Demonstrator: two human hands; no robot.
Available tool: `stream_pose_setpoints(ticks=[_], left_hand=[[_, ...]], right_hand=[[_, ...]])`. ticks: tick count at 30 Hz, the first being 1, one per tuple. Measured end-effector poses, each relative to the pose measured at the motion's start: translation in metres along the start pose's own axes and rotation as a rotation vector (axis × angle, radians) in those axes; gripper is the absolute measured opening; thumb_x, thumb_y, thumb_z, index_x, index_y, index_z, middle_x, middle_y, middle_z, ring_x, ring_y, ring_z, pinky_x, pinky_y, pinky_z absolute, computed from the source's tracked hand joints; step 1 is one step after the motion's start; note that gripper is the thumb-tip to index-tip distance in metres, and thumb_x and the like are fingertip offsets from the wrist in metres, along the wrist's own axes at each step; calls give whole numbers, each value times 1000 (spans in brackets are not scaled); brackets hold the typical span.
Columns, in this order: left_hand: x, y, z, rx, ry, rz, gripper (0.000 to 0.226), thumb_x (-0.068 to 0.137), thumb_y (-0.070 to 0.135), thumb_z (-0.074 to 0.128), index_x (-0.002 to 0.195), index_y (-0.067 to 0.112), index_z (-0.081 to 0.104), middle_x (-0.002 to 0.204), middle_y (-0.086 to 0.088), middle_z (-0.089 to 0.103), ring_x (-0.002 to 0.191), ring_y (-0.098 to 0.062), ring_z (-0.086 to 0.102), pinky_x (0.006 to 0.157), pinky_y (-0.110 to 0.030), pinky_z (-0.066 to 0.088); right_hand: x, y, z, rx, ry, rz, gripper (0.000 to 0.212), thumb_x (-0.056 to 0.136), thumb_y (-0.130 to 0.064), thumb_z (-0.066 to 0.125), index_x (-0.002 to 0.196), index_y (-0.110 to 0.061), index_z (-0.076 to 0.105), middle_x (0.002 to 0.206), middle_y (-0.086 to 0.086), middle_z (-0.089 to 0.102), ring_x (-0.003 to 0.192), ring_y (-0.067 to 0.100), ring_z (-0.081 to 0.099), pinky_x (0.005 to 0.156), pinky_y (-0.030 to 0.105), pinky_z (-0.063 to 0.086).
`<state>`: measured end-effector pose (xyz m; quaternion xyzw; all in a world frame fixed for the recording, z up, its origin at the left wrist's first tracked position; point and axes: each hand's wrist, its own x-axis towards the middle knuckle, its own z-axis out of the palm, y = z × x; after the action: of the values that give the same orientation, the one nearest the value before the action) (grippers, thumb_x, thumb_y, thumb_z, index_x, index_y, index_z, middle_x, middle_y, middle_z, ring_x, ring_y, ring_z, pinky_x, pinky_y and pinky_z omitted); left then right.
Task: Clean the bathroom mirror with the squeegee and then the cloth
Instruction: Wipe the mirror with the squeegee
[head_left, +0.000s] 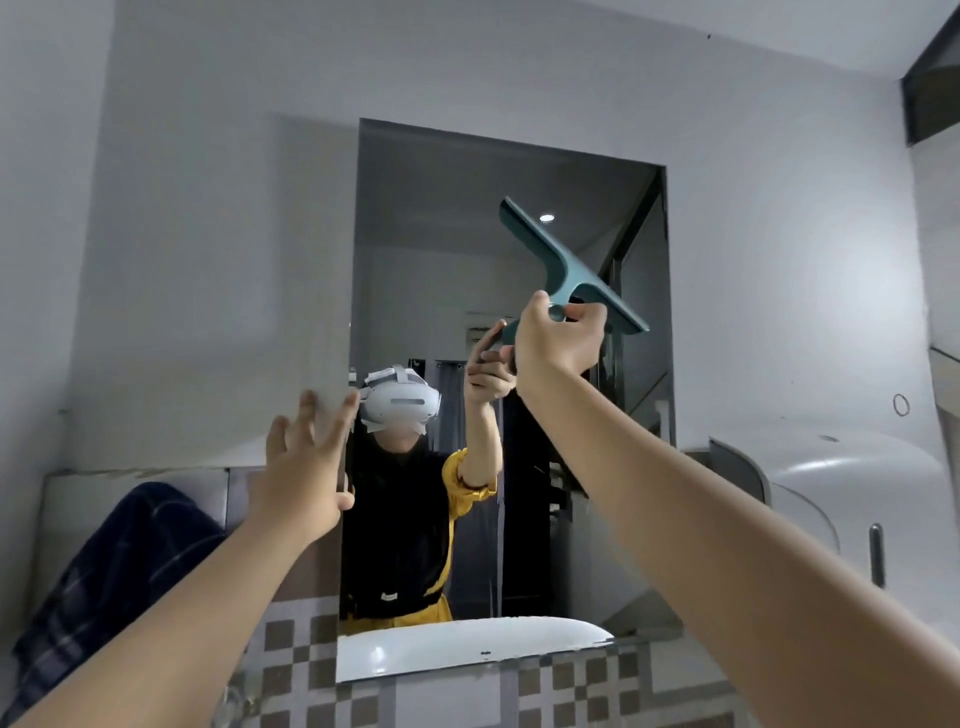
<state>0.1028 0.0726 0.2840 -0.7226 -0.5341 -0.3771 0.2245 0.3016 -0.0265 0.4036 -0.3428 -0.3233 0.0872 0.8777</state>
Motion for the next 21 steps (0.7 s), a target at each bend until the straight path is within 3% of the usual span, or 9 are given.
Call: stream_pose_setpoints(ticks=[2, 5, 7, 9, 10, 11, 13, 18, 21], left_hand=[[0, -1, 1, -11, 1, 0, 121, 75, 26, 73, 138, 43, -28, 156, -11, -13, 140, -42, 7, 91, -48, 50], [-1, 1, 0, -16, -17, -12, 119, 76, 26, 73, 139, 42, -27, 156, -10, -15, 141, -41, 4, 92, -54, 49], [-1, 2, -2, -28, -23, -16, 118, 77, 26, 72, 139, 42, -26, 156, -9, -16, 141, -41, 3, 94, -54, 47], [0, 1, -1, -35, -25, -9, 118, 77, 28, 73, 140, 41, -26, 156, -9, -17, 141, -42, 3, 95, -56, 46], [0, 1, 0, -39, -23, -6, 119, 76, 29, 73, 139, 42, -26, 156, -10, -16, 141, -42, 2, 96, -58, 45], [0, 0, 0, -42, -22, -3, 119, 76, 31, 74, 139, 42, -27, 156, -10, -16, 141, -43, 2, 96, -59, 44], [0, -1, 0, -38, -32, -2, 120, 75, 32, 74, 138, 42, -28, 156, -11, -17, 141, -43, 1, 97, -61, 42], [0, 0, 1, -23, -19, -3, 119, 74, 32, 75, 140, 42, -24, 156, -11, -14, 141, -42, 5, 96, -59, 43], [-2, 1, 0, -37, -21, 1, 117, 76, 31, 74, 141, 41, -22, 156, -11, -14, 141, -42, 4, 97, -60, 42]], right_hand=[[-19, 0, 10, 25, -45, 26, 22, 95, -17, 57, 109, -3, 49, 71, -5, 43, 28, -14, 43, 26, 6, 26], [-46, 5, 27, 46, -120, 63, 22, 94, -17, 58, 109, -3, 50, 75, -7, 44, 37, 3, 49, 26, 6, 26], [-62, 8, 39, 40, -154, 67, 21, 94, -18, 59, 106, -4, 50, 76, -6, 47, 37, 3, 49, 29, 7, 31], [-76, 14, 51, 35, -170, 67, 16, 92, -22, 61, 96, -12, 49, 77, -1, 55, 37, 6, 55, 38, 18, 48], [-81, 19, 56, 27, -174, 64, 17, 90, -25, 62, 88, -18, 46, 79, 2, 61, 46, 14, 63, 47, 29, 57], [-85, 23, 60, 12, -179, 55, 20, 88, -27, 63, 82, -24, 44, 81, 6, 65, 56, 24, 68, 56, 39, 61], [-89, 29, 62, -30, -187, 21, 26, 86, -29, 64, 76, -29, 41, 83, 7, 67, 68, 33, 70, 63, 49, 60], [-90, 39, 38, -228, -261, -163, 21, 85, -31, 69, 80, -25, 49, 76, -11, 57, 67, 27, 68, 62, 49, 59], [-81, 45, 16, -452, -342, -296, 21, 85, -36, 70, 90, -23, 54, 76, -14, 56, 55, 9, 57, 50, 30, 53]])
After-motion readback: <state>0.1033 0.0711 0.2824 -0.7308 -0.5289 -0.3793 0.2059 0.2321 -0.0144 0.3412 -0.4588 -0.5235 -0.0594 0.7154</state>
